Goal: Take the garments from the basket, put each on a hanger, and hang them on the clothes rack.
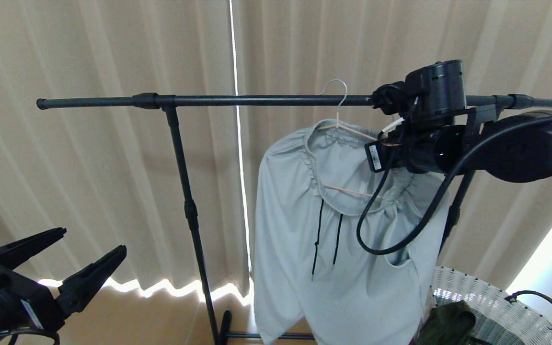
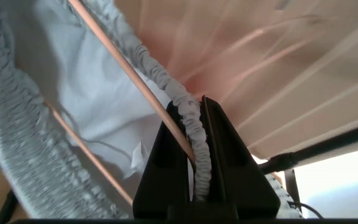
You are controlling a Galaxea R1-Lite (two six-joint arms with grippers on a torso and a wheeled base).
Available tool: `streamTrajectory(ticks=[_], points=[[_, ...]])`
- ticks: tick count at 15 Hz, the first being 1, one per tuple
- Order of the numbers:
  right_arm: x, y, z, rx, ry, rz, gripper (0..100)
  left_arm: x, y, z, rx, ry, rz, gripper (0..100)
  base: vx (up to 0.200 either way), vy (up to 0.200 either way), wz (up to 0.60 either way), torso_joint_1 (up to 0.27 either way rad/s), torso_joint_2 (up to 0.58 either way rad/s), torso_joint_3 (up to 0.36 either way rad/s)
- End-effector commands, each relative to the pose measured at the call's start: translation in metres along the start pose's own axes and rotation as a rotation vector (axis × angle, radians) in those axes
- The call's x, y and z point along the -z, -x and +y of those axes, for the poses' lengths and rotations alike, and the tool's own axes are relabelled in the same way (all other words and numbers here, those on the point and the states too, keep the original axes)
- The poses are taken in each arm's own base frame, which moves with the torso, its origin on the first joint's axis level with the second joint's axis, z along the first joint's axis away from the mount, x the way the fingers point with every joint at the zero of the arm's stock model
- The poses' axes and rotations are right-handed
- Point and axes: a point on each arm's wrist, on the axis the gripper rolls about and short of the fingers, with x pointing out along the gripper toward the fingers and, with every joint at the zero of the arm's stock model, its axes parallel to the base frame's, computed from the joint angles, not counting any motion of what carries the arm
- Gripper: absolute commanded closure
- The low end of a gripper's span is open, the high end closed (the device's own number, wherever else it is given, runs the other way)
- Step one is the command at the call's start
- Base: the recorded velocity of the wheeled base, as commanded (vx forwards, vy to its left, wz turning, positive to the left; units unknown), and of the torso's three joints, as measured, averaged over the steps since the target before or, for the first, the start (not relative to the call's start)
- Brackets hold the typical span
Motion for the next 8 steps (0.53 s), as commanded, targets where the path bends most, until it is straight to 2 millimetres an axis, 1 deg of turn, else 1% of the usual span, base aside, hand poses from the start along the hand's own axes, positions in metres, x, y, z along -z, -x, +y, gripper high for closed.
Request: streamTrajectory(ticks=[1, 6, 8], points=[[0.001, -0.0133, 0.0073, -0.001, 0.012, 0.019, 100, 0.0003, -0.0005, -0.0001, 0.0, 0.0, 0.003, 0, 0.0, 0.0, 0.0, 0.0, 0.0, 0.0], [-0.0053, -0.0069, 0.0127, -0.003, 0.035, 0.038, 100, 0.0003, -0.0005, -0.0001, 0.0, 0.0, 0.003, 0, 0.0, 0.0, 0.0, 0.0, 0.0, 0.0], [-0.0083, -0.0119, 0.0148, 0.024, 0.046, 0.056, 100, 0.0003, -0.0005, -0.0001, 0.0, 0.0, 0.003, 0, 0.0, 0.0, 0.0, 0.0, 0.0, 0.0]])
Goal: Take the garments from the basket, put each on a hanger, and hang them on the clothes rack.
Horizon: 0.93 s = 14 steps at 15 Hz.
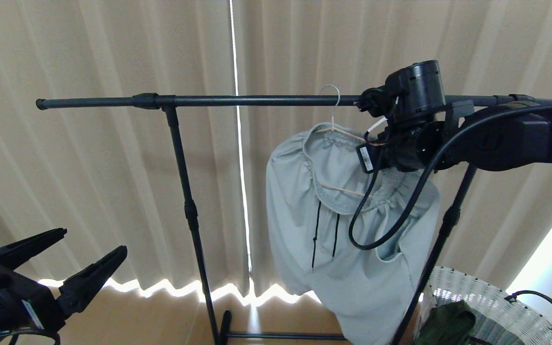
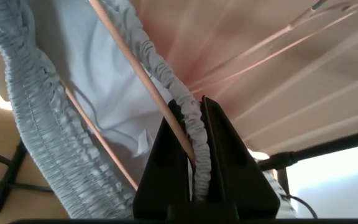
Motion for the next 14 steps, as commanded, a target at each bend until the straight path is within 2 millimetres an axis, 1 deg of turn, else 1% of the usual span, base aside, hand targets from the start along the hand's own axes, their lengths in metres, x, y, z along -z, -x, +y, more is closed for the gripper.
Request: streamTrajectory(ticks=[1, 3, 5, 6, 7, 9, 14], points=[[-0.004, -0.006, 0.004, 0.012, 0.0, -0.001, 100, 0.0, 0.0, 0.0, 0.0, 0.0, 0.0, 0, 0.0, 0.0, 0.0, 0.0, 0.0, 0.0], [-0.003, -0.006, 0.005, 0.01, 0.008, 0.009, 100, 0.0, 0.0, 0.0, 0.0, 0.0, 0.0, 0, 0.0, 0.0, 0.0, 0.0, 0.0, 0.0], [-0.003, -0.001, 0.013, -0.011, 0.024, 0.011, 100, 0.0, 0.0, 0.0, -0.002, 0.001, -0.002, 0, 0.0, 0.0, 0.0, 0.0, 0.0, 0.0], [-0.004, 0.001, 0.013, -0.013, 0.025, 0.006, 100, -0.001, 0.0, 0.0, -0.002, 0.001, -0.003, 0, 0.0, 0.0, 0.0, 0.0, 0.0, 0.0], [-0.004, 0.003, 0.015, -0.018, 0.026, 0.004, 0, -0.001, 0.0, 0.0, 0.0, 0.0, -0.002, 0, 0.0, 0.0, 0.0, 0.0, 0.0, 0.0], [-0.003, 0.005, 0.017, -0.025, 0.021, -0.002, 0, 0.0, -0.001, 0.0, 0.0, 0.0, 0.003, 0, 0.0, 0.0, 0.0, 0.0, 0.0, 0.0], [-0.007, 0.01, 0.015, -0.057, 0.0, -0.022, 0, 0.0, -0.001, 0.0, 0.0, 0.0, 0.003, 0, 0.0, 0.0, 0.0, 0.0, 0.0, 0.0]])
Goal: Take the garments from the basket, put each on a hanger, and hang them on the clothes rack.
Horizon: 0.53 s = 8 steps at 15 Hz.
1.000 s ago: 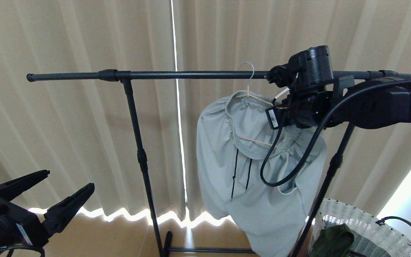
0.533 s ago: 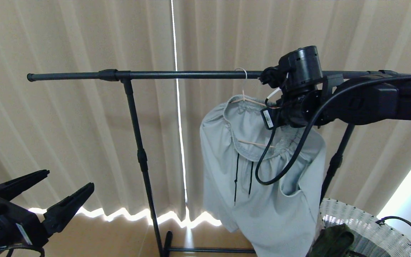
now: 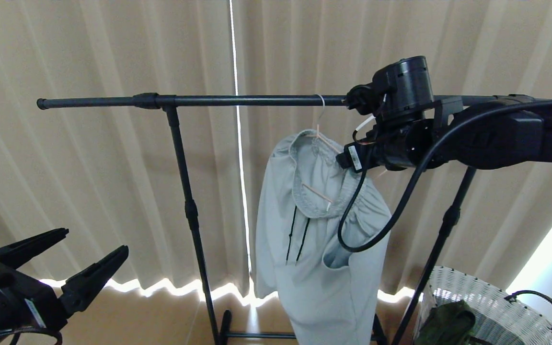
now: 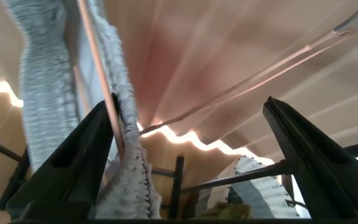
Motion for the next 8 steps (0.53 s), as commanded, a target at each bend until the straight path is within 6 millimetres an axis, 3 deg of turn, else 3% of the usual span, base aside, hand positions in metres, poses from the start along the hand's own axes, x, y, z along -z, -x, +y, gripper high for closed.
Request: streamTrajectory(ticks=[1, 5, 8], points=[[-0.001, 0.003, 0.0, -0.047, -0.012, -0.007, 0, 0.0, 0.0, 0.0, -0.002, 0.0, 0.0, 0, 0.0, 0.0, 0.0, 0.0, 0.0, 0.0], [-0.006, 0.008, 0.008, -0.137, -0.095, -0.059, 0, 0.0, 0.0, 0.0, -0.002, 0.0, 0.002, 0, 0.0, 0.0, 0.0, 0.0, 0.0, 0.0], [0.004, 0.015, 0.004, -0.143, -0.132, -0.129, 0, 0.001, 0.0, 0.0, -0.001, 0.002, 0.003, 0, 0.0, 0.0, 0.0, 0.0, 0.0, 0.0]])
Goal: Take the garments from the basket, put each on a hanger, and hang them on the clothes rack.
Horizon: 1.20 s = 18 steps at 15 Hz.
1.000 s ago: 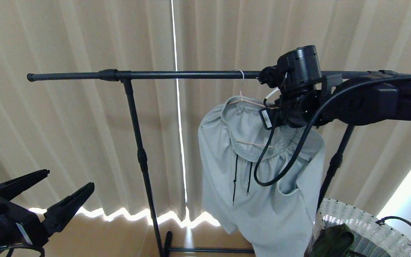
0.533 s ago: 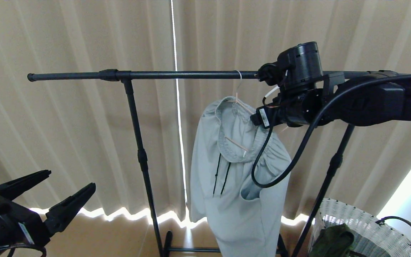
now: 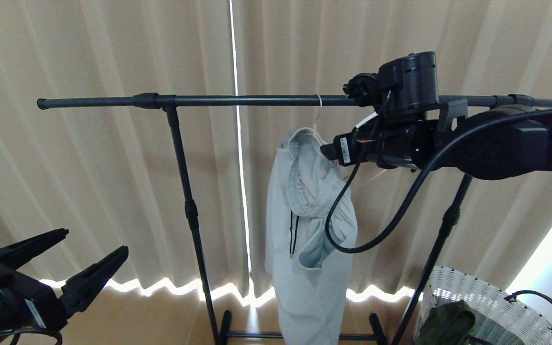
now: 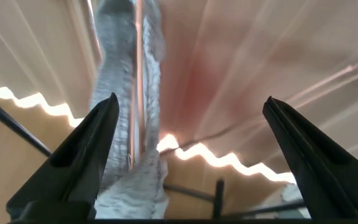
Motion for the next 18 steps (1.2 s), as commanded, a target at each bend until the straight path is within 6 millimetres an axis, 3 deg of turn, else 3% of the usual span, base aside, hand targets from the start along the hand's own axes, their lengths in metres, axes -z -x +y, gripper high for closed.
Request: streamTrajectory(ticks=[1, 4, 7, 12, 13, 15, 18], points=[[0.006, 0.019, -0.008, -0.004, -0.016, -0.052, 0, 0.001, 0.0, 0.0, 0.0, 0.0, 0.004, 0, 0.0, 0.0, 0.0, 0.0, 0.0, 0.0], [0.015, 0.045, -0.023, 0.007, -0.026, -0.066, 0, 0.001, -0.001, 0.0, 0.0, -0.001, 0.009, 0, 0.0, 0.0, 0.0, 0.0, 0.0, 0.0], [0.044, 0.088, -0.055, 0.051, -0.022, -0.048, 0, 0.016, 0.001, 0.0, -0.003, -0.004, 0.056, 0, 0.0, 0.0, 0.0, 0.0, 0.0, 0.0], [0.098, 0.119, -0.102, 0.193, 0.043, 0.072, 0, 0.031, 0.016, 0.003, -0.039, -0.003, 0.064, 0, 0.0, 0.0, 0.0, 0.0, 0.0, 0.0], [0.098, 0.119, -0.102, 0.193, 0.043, 0.072, 0, 0.031, 0.016, 0.003, -0.039, -0.003, 0.064, 0, 0.0, 0.0, 0.0, 0.0, 0.0, 0.0], [0.125, 0.13, -0.115, 0.239, 0.057, 0.135, 0, 0.029, 0.02, 0.014, -0.158, 0.015, 0.05, 0, 0.0, 0.0, 0.0, 0.0, 0.0, 0.0], [0.138, 0.138, -0.116, 0.235, 0.048, 0.106, 0, 0.034, 0.022, 0.021, -0.228, 0.002, 0.07, 0, 0.0, 0.0, 0.0, 0.0, 0.0, 0.0]])
